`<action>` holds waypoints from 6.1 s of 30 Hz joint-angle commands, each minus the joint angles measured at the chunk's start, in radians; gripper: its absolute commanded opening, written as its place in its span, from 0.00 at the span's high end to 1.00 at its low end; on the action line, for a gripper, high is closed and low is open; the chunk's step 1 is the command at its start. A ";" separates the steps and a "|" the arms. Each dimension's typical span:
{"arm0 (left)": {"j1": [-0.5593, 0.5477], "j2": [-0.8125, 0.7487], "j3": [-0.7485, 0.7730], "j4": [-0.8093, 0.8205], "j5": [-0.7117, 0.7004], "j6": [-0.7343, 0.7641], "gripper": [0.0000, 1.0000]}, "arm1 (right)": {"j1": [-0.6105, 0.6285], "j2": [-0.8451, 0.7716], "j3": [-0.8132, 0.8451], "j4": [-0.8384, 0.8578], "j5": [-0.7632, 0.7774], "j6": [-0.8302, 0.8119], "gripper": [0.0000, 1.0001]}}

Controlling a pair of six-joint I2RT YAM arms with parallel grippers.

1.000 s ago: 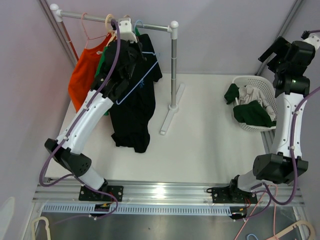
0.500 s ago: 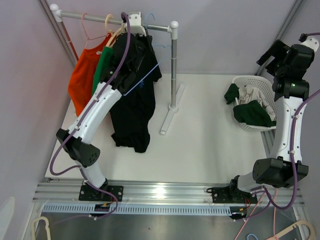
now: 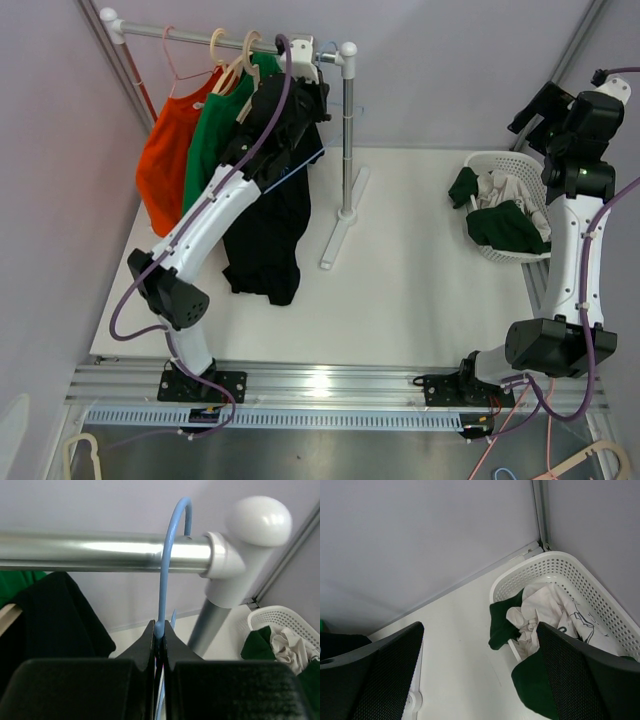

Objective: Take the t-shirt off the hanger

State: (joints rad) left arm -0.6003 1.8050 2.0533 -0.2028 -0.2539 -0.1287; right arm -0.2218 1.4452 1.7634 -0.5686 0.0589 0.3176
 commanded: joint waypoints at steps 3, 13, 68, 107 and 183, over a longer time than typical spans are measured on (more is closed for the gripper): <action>-0.010 -0.047 -0.036 0.057 0.135 0.020 0.96 | 0.006 -0.042 -0.001 0.016 -0.016 -0.002 0.01; -0.010 -0.214 -0.140 0.062 0.211 0.046 0.02 | 0.022 -0.045 0.001 0.006 -0.030 0.009 0.00; 0.359 0.120 0.390 -0.426 0.341 0.029 0.45 | 0.013 -0.068 -0.067 0.024 -0.039 -0.002 0.01; 0.294 -0.122 0.355 -0.426 0.201 -0.135 0.99 | 0.547 -0.181 -0.084 0.009 -0.306 -0.244 0.00; 0.034 -0.933 -0.536 -0.828 -0.057 -0.241 0.99 | 1.401 -0.169 -0.578 0.306 0.254 -0.044 1.00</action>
State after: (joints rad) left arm -0.5629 0.9627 1.5635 -0.9974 -0.2684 -0.3904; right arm 1.1748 1.3029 1.1156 -0.2546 0.3080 0.2859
